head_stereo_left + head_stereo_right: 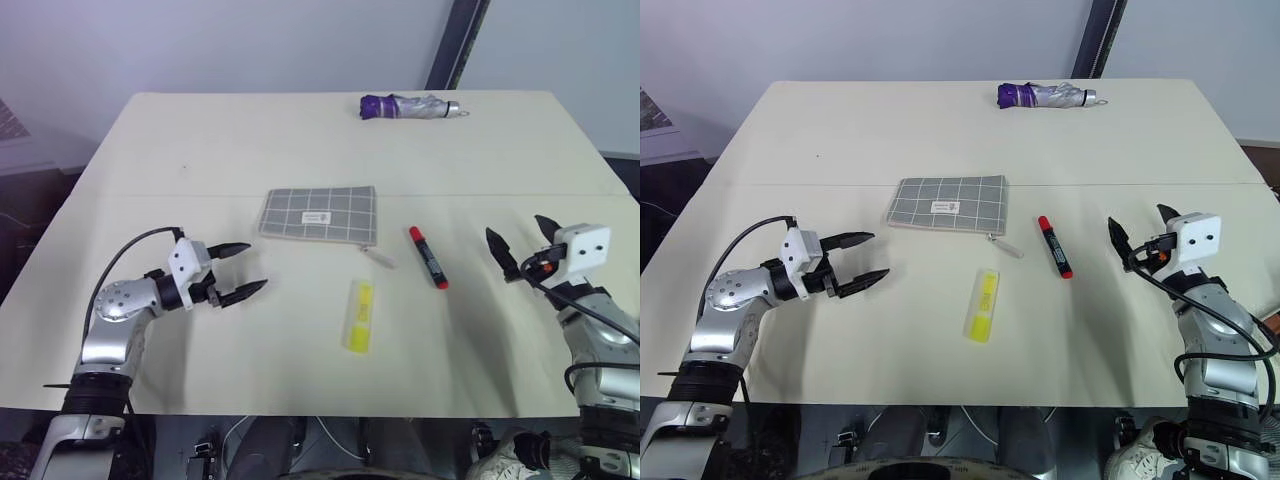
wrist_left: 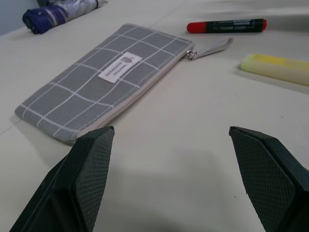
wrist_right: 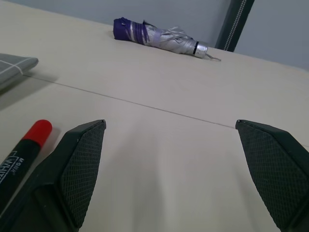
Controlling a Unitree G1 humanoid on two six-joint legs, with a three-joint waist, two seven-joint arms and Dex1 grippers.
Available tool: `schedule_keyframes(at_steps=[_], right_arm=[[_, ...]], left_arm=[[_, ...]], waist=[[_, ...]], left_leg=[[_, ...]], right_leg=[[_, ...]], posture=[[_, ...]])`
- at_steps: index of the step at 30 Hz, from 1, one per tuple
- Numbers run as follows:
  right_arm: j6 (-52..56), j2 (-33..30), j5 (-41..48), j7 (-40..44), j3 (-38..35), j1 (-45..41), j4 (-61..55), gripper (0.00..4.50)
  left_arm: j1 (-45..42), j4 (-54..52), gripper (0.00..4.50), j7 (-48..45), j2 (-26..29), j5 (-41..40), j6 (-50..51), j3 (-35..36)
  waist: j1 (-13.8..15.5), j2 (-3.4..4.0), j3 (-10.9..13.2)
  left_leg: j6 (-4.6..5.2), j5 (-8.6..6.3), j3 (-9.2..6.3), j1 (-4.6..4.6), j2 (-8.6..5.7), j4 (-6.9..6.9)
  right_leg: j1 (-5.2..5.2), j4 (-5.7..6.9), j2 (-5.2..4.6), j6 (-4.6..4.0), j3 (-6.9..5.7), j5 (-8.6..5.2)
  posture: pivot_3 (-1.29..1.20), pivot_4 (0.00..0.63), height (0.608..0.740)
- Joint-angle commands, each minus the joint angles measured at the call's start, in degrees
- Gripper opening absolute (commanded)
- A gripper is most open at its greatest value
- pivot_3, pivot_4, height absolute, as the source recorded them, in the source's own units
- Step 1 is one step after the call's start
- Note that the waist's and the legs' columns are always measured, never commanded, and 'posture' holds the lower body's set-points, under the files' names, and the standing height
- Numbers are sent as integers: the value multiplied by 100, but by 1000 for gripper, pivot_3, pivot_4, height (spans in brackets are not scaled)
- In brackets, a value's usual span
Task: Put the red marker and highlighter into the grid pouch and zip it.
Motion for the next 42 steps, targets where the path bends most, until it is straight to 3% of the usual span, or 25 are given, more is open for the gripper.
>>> schedule_keyframes(at_steps=[1,20,28,31,35,38,42], right_arm=[[-177,-10,-15,-42,-185,-101,27,4470],[-301,40,-214,-111,-67,-217,346,4470],[-248,100,-156,-125,-70,-182,273,4470],[-192,134,-49,-72,-87,-189,245,3656],[-204,121,-395,-18,377,-380,13,1636],[3,532,-413,-215,831,-883,-236,64],[107,1100,-952,-352,1703,-1697,-128,64]], left_arm=[[50,-39,4005,-49,54,67,-238,-6],[-31,203,4005,-382,77,-20,-523,-17],[-302,765,4005,-58,50,98,-904,135],[-367,937,4005,-21,61,146,-1076,157],[-1002,2203,4005,1073,205,1006,-2167,308],[-1592,3104,4005,1760,289,1485,-2732,250],[-2226,4119,4005,2419,290,2189,-3313,-119]], waist=[[0,0,0],[-1,0,0],[0,0,0],[0,0,0],[-1,-2,1],[-27,-12,7],[-35,-11,6]], left_leg=[[0,0,0,0,0,0],[0,0,0,0,0,0],[1,0,0,0,0,1],[1,0,0,0,-1,0],[1,1,-1,1,0,1],[-3,3,-6,2,0,5],[3,9,-7,6,-5,3]], right_leg=[[0,0,0,0,0,0],[0,1,1,0,0,0],[-1,1,1,1,0,1],[0,1,0,2,0,1],[-2,4,3,3,-1,2],[-8,9,5,-1,-1,8],[-26,10,7,16,-5,29]], posture=[[0,150,740],[0,150,740],[0,150,740],[0,150,740],[0,150,740],[0,150,740],[0,150,740]])
